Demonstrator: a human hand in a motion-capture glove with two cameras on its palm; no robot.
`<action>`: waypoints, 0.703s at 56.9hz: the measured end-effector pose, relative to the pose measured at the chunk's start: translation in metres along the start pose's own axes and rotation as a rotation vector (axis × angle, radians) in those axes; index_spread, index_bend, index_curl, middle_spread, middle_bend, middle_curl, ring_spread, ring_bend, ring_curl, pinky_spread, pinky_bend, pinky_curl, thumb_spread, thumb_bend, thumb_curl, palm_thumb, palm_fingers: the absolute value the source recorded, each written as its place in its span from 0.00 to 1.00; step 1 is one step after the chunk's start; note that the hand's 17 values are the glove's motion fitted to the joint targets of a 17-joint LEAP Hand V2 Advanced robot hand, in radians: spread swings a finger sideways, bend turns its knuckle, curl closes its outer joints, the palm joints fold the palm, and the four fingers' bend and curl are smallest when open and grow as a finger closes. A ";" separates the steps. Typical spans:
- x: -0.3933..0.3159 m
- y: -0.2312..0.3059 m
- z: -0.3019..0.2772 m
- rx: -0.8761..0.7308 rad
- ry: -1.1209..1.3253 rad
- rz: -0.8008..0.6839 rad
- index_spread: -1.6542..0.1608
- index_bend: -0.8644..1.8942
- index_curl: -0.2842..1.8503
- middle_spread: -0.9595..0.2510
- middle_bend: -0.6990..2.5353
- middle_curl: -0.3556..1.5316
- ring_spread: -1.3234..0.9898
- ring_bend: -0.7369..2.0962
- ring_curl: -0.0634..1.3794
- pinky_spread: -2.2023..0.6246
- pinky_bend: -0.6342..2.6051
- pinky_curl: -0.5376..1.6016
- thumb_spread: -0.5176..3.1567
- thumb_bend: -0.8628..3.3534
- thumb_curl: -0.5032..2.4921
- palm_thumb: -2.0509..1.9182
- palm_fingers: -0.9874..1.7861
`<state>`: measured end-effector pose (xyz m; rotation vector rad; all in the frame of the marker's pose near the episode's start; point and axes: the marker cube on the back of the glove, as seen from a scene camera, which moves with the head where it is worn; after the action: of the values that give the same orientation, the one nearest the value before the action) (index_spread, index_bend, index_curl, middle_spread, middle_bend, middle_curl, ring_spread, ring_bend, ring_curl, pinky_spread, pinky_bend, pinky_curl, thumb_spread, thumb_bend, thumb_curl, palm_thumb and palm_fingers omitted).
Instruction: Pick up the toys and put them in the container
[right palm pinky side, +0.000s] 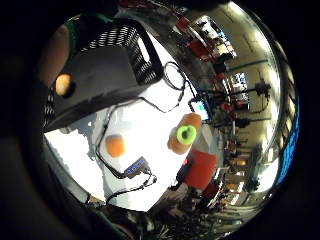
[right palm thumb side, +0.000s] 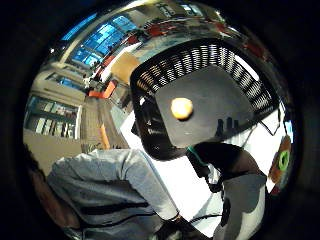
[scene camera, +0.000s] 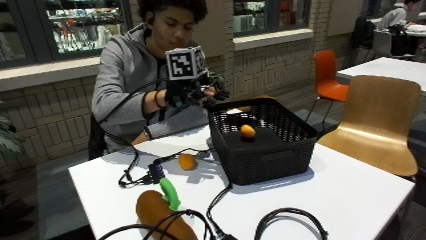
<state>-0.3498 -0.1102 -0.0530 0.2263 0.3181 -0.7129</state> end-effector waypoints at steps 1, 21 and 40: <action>0.007 0.003 0.000 -0.004 -0.001 0.020 0.80 0.38 0.27 0.79 0.25 0.37 0.50 0.33 0.27 0.77 0.42 0.45 0.48 0.23 0.26 0.60 0.31; 0.082 0.077 0.094 -0.296 -0.056 0.285 0.78 0.43 0.32 0.80 0.26 0.35 0.51 0.33 0.26 0.77 0.41 0.43 0.47 0.21 0.27 0.61 0.35; 0.076 0.081 0.157 -0.427 -0.054 0.285 0.75 0.48 0.35 0.79 0.26 0.33 0.52 0.32 0.24 0.77 0.41 0.43 0.47 0.20 0.27 0.59 0.34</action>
<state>-0.2086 -0.1445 0.0726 -0.1513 0.3703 -0.3562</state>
